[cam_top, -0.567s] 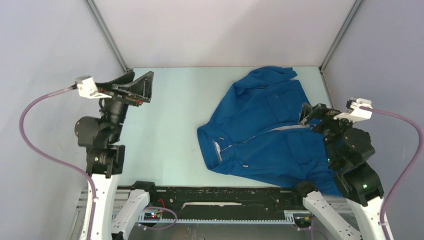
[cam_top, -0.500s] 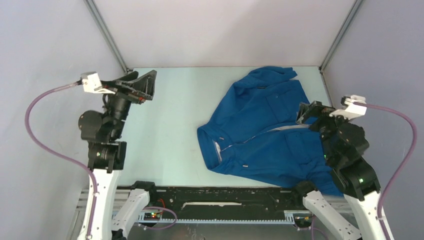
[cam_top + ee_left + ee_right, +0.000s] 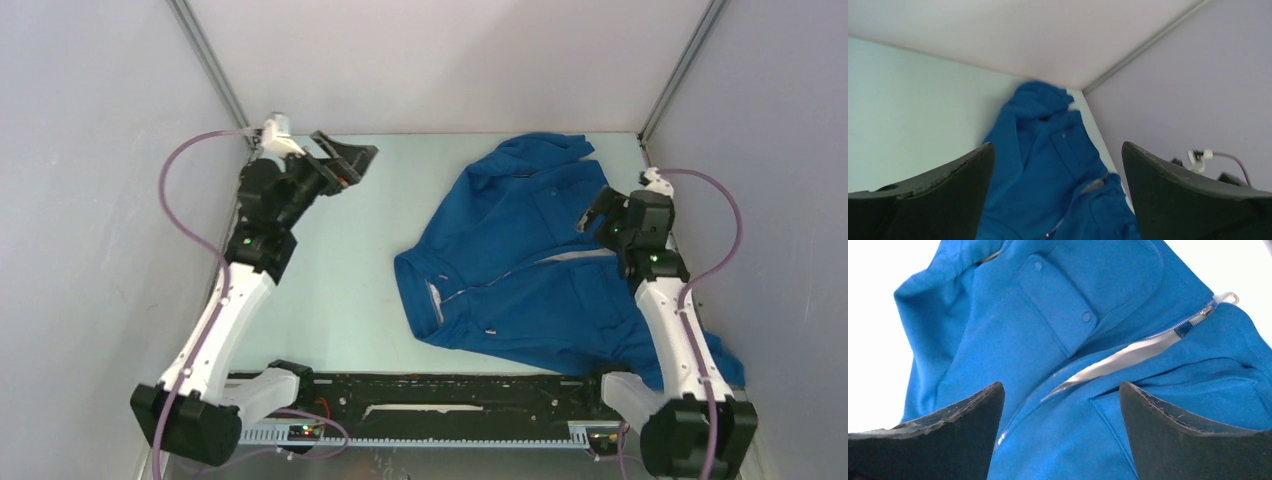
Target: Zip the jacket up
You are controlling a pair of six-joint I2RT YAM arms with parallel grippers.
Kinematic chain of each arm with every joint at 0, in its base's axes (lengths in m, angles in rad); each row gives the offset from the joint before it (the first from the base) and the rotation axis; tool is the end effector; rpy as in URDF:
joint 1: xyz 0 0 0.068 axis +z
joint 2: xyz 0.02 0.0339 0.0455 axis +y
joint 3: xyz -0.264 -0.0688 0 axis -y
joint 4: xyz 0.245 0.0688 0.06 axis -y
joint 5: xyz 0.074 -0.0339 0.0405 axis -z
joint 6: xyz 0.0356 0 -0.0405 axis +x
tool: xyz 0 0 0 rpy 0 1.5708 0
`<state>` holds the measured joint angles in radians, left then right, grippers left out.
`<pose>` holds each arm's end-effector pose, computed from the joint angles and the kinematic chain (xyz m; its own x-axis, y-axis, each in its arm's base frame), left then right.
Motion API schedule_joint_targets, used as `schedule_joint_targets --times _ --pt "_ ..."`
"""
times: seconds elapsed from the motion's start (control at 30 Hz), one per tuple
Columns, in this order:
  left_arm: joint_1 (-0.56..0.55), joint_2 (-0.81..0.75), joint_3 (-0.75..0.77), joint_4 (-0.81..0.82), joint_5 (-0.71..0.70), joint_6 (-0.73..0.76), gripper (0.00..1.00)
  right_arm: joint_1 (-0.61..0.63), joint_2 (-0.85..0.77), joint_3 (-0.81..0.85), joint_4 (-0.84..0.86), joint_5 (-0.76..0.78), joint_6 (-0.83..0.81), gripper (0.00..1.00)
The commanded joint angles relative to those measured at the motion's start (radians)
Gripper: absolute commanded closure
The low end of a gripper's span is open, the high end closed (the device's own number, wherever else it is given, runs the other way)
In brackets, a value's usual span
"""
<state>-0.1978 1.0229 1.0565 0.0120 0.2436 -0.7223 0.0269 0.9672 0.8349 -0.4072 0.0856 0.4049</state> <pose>0.2275 -0.0544 0.4120 -0.2487 -0.6045 -0.7568 0.3499 0.6725 -0.6522 0.2149 0.0027 0.3018 -0.4537 0.3804 -0.8059 0.2451 0.9227 0.2976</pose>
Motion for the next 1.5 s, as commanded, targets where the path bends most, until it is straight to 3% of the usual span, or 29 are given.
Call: schedule_joint_targets --times 0.0,0.27,0.4,0.53,0.7,0.83,1.0,1.1,1.3,1.47 --pt "-0.113 0.093 0.079 -0.001 0.028 -0.027 0.00 -0.160 0.080 -0.002 0.161 -0.252 0.146 0.13" --pt "-0.307 0.305 0.212 0.017 -0.017 0.052 0.00 -0.355 0.309 -0.007 0.261 -0.411 0.374 0.11" --pt "-0.394 0.432 0.334 0.006 -0.043 0.127 0.01 -0.379 0.406 -0.007 0.219 -0.340 0.508 0.12" --pt "-0.462 0.600 0.498 -0.032 -0.043 0.229 0.02 -0.395 0.470 -0.008 0.225 -0.294 0.538 0.13" --pt "-0.501 0.783 0.702 -0.088 -0.025 0.312 0.03 -0.412 0.556 -0.006 0.329 -0.328 0.591 0.18" --pt "-0.502 0.925 0.862 -0.104 0.021 0.321 0.03 -0.422 0.622 -0.002 0.369 -0.338 0.627 0.32" --pt "-0.507 1.096 1.124 -0.148 0.084 0.288 0.04 -0.436 0.636 -0.003 0.328 -0.297 0.644 0.33" --pt "-0.515 1.134 1.147 -0.128 0.100 0.283 0.04 -0.449 0.638 -0.005 0.306 -0.272 0.634 0.33" --pt "-0.542 1.135 1.029 -0.055 0.078 0.351 0.03 -0.480 0.650 -0.003 0.304 -0.239 0.564 0.31" --pt "-0.574 1.208 1.099 -0.172 0.020 0.445 0.05 -0.469 0.733 0.064 0.326 -0.263 0.502 0.28"
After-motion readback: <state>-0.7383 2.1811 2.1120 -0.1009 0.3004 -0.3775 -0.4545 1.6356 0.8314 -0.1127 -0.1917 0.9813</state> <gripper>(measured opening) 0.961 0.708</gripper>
